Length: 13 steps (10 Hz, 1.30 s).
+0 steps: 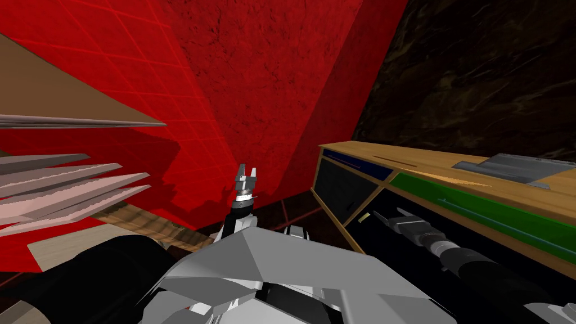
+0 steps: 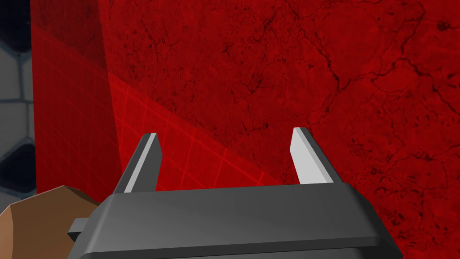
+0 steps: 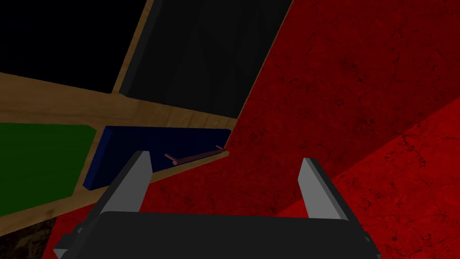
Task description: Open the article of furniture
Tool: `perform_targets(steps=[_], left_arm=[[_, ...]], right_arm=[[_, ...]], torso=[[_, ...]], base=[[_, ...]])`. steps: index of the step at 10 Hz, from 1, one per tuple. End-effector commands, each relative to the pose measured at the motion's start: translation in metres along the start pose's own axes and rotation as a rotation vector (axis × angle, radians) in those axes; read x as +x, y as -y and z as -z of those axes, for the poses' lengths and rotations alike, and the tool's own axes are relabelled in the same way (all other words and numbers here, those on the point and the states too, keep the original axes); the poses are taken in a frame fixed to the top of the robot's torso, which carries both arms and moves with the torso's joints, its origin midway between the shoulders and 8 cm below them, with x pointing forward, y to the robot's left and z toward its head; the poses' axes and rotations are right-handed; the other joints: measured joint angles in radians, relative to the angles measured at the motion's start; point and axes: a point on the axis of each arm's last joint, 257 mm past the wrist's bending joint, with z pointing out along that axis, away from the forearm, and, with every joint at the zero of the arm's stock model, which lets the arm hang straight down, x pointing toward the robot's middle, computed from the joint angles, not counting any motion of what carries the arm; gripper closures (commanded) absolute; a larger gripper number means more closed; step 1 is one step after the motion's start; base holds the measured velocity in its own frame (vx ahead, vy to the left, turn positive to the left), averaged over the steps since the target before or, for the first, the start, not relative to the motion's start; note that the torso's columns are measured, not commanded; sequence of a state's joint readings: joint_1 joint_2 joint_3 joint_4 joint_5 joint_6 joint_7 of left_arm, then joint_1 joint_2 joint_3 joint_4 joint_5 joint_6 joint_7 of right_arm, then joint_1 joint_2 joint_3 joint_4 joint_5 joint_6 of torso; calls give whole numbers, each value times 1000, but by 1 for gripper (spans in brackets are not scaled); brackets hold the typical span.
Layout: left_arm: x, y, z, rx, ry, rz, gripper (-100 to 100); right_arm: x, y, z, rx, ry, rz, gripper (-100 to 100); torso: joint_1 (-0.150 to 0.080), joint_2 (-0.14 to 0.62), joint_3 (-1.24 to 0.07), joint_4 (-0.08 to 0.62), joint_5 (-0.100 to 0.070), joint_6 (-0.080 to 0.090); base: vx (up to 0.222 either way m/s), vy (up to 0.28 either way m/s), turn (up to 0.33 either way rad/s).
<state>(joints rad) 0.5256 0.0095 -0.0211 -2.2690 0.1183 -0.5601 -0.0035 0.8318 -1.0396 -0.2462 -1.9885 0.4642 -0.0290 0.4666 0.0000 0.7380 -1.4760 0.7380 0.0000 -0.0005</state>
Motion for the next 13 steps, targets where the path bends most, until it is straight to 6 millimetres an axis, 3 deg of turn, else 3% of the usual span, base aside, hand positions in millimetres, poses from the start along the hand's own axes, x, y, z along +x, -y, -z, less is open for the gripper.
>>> perform_targets(steps=[1,2,3,4,7,8,9,10,13], left_arm=[[0,0,0,0,0,0,0],[0,0,0,0,0,0,0],[0,0,0,0,0,0,0],[0,0,0,0,0,0,0],[0,0,0,0,0,0,0],[0,0,0,0,0,0,0],[0,0,0,0,0,0,0],[0,0,0,0,0,0,0],[0,0,0,0,0,0,0]], right_arm=[[7,26,1,21,-48,139,-100],[5,27,0,15,-49,150,-100],[8,43,1,32,-77,230,-100],[6,43,-1,26,-77,242,-100],[7,74,-1,54,-127,402,-100],[4,74,-3,45,-126,419,-100],[3,88,-3,60,-147,492,-100],[0,88,-5,54,-146,504,-100],[-10,113,-9,69,-178,659,-100]], torso=[[0,0,0,0,0,1],[0,0,0,0,0,0],[0,0,0,0,0,1],[0,0,0,0,0,0],[0,0,0,0,0,1],[0,0,0,0,0,0],[0,0,0,0,0,1],[0,0,0,0,0,0],[0,0,0,0,0,1]], base=[[19,-23,183],[16,-23,83],[15,-19,156],[12,-18,94],[11,-19,135],[10,-16,92],[10,-16,124],[10,-17,88],[10,-20,126]])
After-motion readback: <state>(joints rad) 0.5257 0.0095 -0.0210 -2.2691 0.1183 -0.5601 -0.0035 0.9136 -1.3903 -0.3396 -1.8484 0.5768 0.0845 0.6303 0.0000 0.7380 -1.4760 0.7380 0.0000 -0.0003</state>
